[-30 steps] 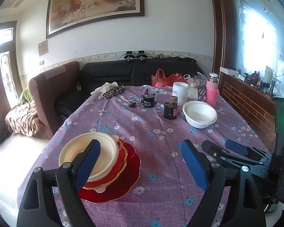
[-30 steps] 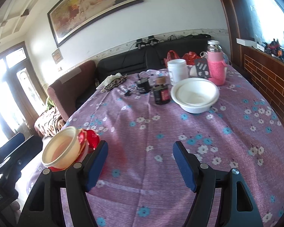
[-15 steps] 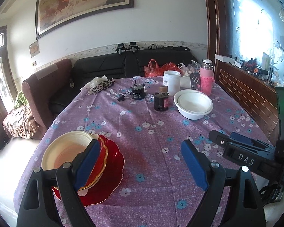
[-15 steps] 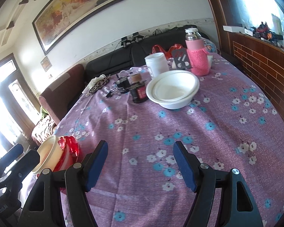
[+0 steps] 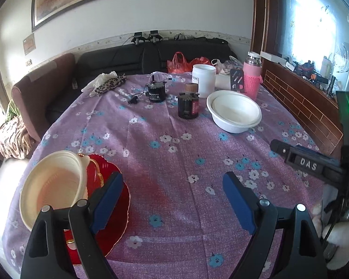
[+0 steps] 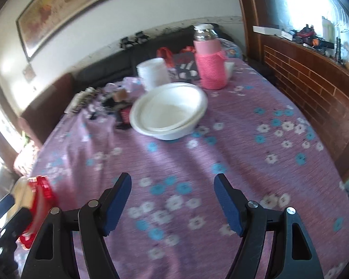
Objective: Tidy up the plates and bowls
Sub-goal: 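Close the right tool on the white bowl rim and lift it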
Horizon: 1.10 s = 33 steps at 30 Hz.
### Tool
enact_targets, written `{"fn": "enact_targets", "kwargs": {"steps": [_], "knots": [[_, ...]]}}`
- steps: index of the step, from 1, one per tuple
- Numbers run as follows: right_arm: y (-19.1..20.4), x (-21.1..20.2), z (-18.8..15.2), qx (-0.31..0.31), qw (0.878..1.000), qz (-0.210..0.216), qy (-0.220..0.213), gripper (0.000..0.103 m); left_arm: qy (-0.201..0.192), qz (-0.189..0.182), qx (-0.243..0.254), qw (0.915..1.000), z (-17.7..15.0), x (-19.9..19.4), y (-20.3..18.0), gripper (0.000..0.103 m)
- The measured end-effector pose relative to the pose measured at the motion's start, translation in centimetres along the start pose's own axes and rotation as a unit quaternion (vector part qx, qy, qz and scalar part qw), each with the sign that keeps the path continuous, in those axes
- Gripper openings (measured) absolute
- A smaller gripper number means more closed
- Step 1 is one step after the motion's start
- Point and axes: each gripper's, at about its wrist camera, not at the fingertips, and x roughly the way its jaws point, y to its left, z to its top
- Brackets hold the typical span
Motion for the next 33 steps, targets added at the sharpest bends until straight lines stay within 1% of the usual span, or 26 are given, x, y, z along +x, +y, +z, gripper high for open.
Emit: {"fn": "enact_targets", "kwargs": {"steps": [5,7,9,12,14,17,18,21,23,26,27,28,29,31,33], "knots": [[0.1,1.4,1.4,-0.034,0.996,-0.082,-0.011,0.077,0.016,-0.003,0.002,0.9999,0.4,1.8,-0.1,0.087],[0.1,2.0,2.2,-0.045,0.994,-0.104,-0.014,0.077,0.016,-0.003,0.002,0.9999,0.6,2.2,-0.2,0.087],[-0.2,2.7,3.0,-0.047,0.993,-0.107,-0.012,0.077,0.022,-0.01,-0.004,0.9997,0.8,2.8,-0.1,0.087],[-2.1,4.5,4.7,-0.017,0.995,-0.093,0.007,0.077,0.029,-0.013,-0.013,0.9994,1.0,3.5,0.1,0.087],[-3.9,6.0,5.9,0.016,0.998,-0.063,0.024,0.077,0.035,-0.014,-0.017,0.9991,0.9,4.1,0.1,0.087],[-5.7,8.0,7.6,0.052,0.997,-0.028,0.045,0.076,0.046,-0.021,-0.025,0.9984,0.7,4.8,0.3,0.087],[-6.2,8.6,8.2,0.065,0.997,-0.018,0.047,0.074,0.05,-0.023,-0.027,0.9981,0.7,5.1,0.3,0.086],[-7.2,9.9,9.4,0.103,0.993,0.012,0.048,0.074,0.055,-0.024,-0.032,0.9977,0.6,5.5,0.4,0.086],[-7.6,11.4,10.2,0.132,0.99,0.022,0.053,0.074,0.056,-0.026,-0.036,0.9974,0.6,5.6,0.5,0.086],[-7.0,13.8,10.9,0.143,0.986,0.034,0.079,0.073,0.057,-0.027,-0.039,0.9972,0.5,5.6,0.7,0.086],[-6.9,14.4,11.0,0.145,0.985,0.035,0.087,0.055,0.059,-0.028,-0.039,0.9971,0.5,5.6,0.8,0.086],[-6.6,15.1,10.9,0.145,0.983,0.039,0.103,0.021,0.061,-0.029,-0.04,0.9969,0.5,5.7,0.9,0.086],[-6.2,15.6,10.6,0.142,0.982,0.036,0.122,0.016,0.065,-0.03,-0.043,0.9965,0.4,5.7,1.1,0.086],[-5.9,15.0,10.2,0.132,0.983,0.043,0.122,0.013,0.069,-0.034,-0.052,0.9957,0.2,5.7,1.7,0.086],[-5.9,14.1,9.6,0.13,0.982,0.057,0.125,0.012,0.063,-0.03,-0.059,0.9958,0.2,5.5,2.2,0.086]]}}
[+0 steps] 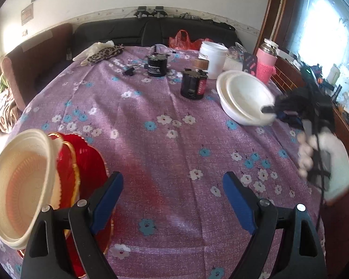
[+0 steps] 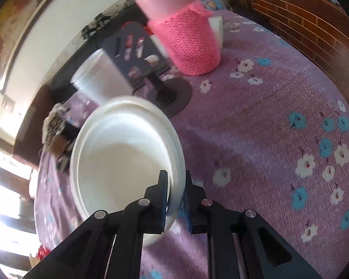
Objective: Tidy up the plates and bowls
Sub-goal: 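Close the right tool on the white bowl rim and lift it, then carry the white bowl with the inverted bowl on it toward the stack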
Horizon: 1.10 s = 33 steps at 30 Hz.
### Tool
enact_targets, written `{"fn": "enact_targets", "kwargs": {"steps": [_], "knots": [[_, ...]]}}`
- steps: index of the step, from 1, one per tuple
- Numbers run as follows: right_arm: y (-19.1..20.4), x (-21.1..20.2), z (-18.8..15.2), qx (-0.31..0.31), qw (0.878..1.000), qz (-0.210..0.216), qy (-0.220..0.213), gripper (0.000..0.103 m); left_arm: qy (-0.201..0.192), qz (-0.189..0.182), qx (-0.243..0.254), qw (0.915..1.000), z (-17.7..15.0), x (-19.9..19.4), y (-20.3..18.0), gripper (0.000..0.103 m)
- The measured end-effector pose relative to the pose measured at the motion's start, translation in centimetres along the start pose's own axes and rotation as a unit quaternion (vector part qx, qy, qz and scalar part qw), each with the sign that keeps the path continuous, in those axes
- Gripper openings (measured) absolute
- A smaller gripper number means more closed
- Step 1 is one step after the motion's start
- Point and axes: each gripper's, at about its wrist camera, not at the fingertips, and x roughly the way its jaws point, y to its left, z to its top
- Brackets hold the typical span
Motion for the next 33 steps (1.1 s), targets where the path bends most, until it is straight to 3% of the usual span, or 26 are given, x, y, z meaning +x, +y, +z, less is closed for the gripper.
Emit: {"fn": "enact_targets", "kwargs": {"steps": [2,4,6,8,10,13,14,16,18,22,24,28,33], "knots": [[0.2,-2.1,-1.9,-0.033,0.999,-0.009,-0.024,0.012,-0.005,0.0,-0.005,1.0,0.0,-0.3,0.3,0.087],[1.0,-4.0,-4.1,-0.101,0.991,-0.05,-0.065,0.012,-0.011,-0.003,-0.01,0.9999,-0.1,-0.5,0.6,0.086],[4.2,-6.7,-8.8,-0.22,0.964,-0.09,-0.117,0.012,-0.012,-0.007,-0.013,0.9998,-0.2,-0.6,0.7,0.086],[6.7,-9.0,-13.2,-0.306,0.938,-0.073,-0.149,0.02,-0.017,-0.008,-0.017,0.9997,-0.5,-0.9,0.9,0.086],[7.9,-11.1,-16.2,-0.353,0.927,-0.001,-0.13,0.037,-0.018,-0.011,-0.025,0.9995,-0.7,-1.2,1.2,0.086],[7.9,-13.3,-17.5,-0.331,0.935,0.102,-0.08,0.059,-0.02,-0.012,-0.028,0.9993,-1.1,-1.9,1.3,0.086],[7.5,-13.8,-17.5,-0.317,0.938,0.107,-0.086,0.062,-0.022,-0.011,-0.027,0.9993,-1.2,-2.2,1.4,0.087],[6.6,-14.5,-17.3,-0.287,0.949,0.078,-0.107,0.068,-0.026,-0.009,-0.025,0.9993,-1.4,-2.7,1.5,0.087],[5.5,-14.4,-16.9,-0.264,0.956,0.015,-0.124,0.068,-0.026,-0.01,-0.025,0.9993,-1.6,-3.0,1.6,0.087],[2.7,-14.0,-15.9,-0.213,0.965,-0.07,-0.137,0.068,-0.033,-0.012,-0.022,0.9992,-2.1,-4.0,1.8,0.087],[1.8,-14.1,-15.5,-0.196,0.968,-0.078,-0.138,0.068,-0.036,-0.011,-0.021,0.9991,-2.2,-4.4,2.0,0.087],[0.3,-15.3,-15.5,-0.17,0.975,-0.043,-0.136,0.068,-0.035,-0.011,-0.024,0.999,-2.5,-4.7,2.3,0.087],[0.6,-15.1,-16.6,-0.168,0.979,0.063,-0.096,0.068,-0.033,-0.014,-0.022,0.9991,-2.8,-4.8,2.3,0.087]]}}
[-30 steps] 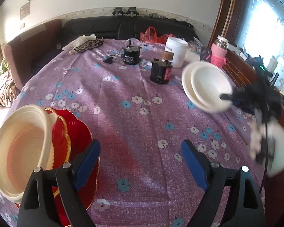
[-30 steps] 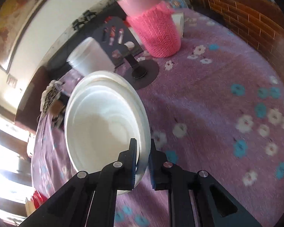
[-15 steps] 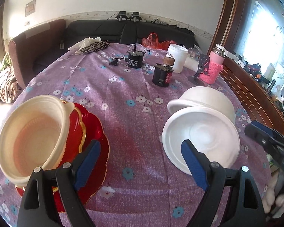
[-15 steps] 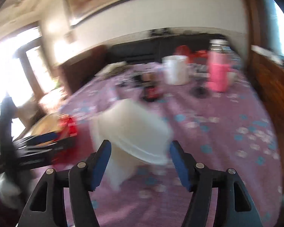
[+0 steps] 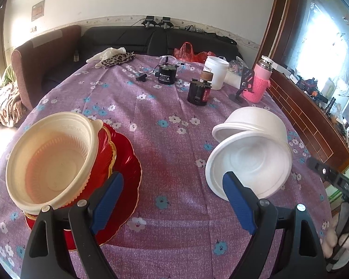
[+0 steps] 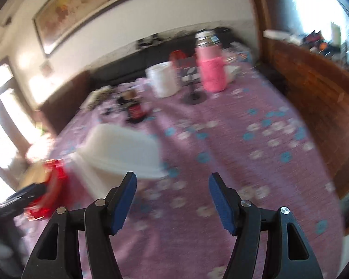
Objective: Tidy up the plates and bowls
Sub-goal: 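Carry the white bowl with the inverted bowl on it toward the stack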
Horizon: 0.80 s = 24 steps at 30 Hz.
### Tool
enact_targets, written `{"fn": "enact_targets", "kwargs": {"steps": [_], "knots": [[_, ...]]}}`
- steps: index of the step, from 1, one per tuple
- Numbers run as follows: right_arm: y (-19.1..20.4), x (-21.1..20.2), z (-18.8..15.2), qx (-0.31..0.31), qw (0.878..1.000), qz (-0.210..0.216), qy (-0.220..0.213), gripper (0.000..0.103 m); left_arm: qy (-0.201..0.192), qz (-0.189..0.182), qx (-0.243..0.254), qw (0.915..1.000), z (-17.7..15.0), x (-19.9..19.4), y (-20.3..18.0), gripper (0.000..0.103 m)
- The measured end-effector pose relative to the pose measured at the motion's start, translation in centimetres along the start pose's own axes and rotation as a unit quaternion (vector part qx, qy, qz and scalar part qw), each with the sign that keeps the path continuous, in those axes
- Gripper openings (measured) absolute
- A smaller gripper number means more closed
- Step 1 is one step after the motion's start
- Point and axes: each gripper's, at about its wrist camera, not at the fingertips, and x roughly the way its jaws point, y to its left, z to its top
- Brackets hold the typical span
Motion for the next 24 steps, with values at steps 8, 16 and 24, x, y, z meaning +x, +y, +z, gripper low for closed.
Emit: {"fn": "enact_targets", "kwargs": {"steps": [8,16,24], "knots": [[3.7,4.2,-1.2,-0.016,0.999,0.042,0.03,0.068,0.012,0.001,0.006,0.9999,-0.7,0.6,-0.4,0.087],[4.2,5.6,-0.7,0.019,0.999,0.032,0.036,0.019,0.018,-0.004,0.023,0.9996,-1.1,0.8,-1.1,0.087],[-0.2,3.7,-2.7,0.103,0.988,0.088,0.07,0.019,0.023,-0.006,0.04,0.9989,-1.4,1.6,-1.8,0.087]]}}
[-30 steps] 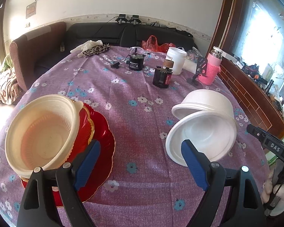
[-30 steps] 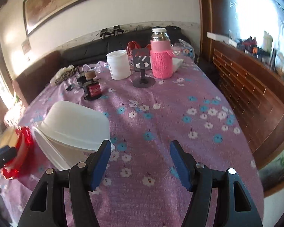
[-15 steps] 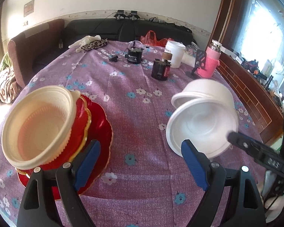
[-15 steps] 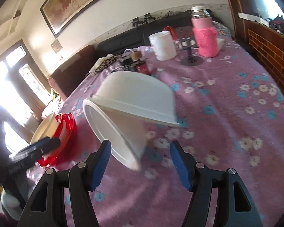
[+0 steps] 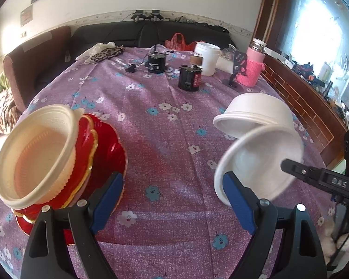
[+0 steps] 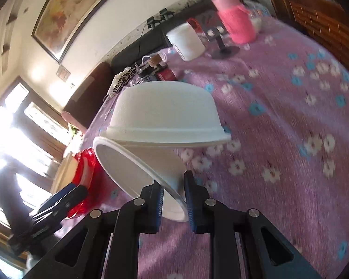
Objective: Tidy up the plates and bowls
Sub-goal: 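Carry the white bowl with the inverted bowl on it toward the stack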
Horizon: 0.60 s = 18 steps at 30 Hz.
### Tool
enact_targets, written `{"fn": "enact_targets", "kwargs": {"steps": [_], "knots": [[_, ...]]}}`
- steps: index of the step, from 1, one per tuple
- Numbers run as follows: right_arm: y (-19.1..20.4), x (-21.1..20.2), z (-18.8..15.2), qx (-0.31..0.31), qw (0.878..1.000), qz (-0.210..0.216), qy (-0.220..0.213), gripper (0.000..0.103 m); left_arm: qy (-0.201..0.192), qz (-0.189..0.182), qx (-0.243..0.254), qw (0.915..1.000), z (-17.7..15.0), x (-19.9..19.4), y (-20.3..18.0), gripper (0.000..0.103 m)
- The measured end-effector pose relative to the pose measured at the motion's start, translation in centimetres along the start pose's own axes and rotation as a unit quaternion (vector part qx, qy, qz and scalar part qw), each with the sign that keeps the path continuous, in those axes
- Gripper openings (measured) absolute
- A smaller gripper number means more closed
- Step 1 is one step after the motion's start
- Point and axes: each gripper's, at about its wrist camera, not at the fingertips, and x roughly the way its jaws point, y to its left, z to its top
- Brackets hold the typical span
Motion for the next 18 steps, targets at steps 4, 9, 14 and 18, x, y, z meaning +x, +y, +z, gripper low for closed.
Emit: {"fn": "enact_targets", "kwargs": {"steps": [4,9,14,18], "knots": [[-1.5,-1.2,-1.4,0.032,0.999,0.027,0.011,0.019,0.0,-0.012,0.042,0.999,-0.3,0.6,-2.1,0.087],[-3.5,-2.1,-3.3,0.068,0.997,0.041,0.025,0.019,0.01,-0.019,0.084,0.9962,-1.1,1.9,-4.7,0.086],[-5.4,-2.8,-4.4,0.093,0.995,0.028,0.019,0.019,0.032,-0.02,0.1,0.9943,-1.9,3.5,-6.2,0.086],[-6.3,-3.3,-4.9,0.101,0.995,0.002,0.006,0.019,0.038,-0.026,0.124,0.9912,-2.5,3.7,-7.7,0.079]]}}
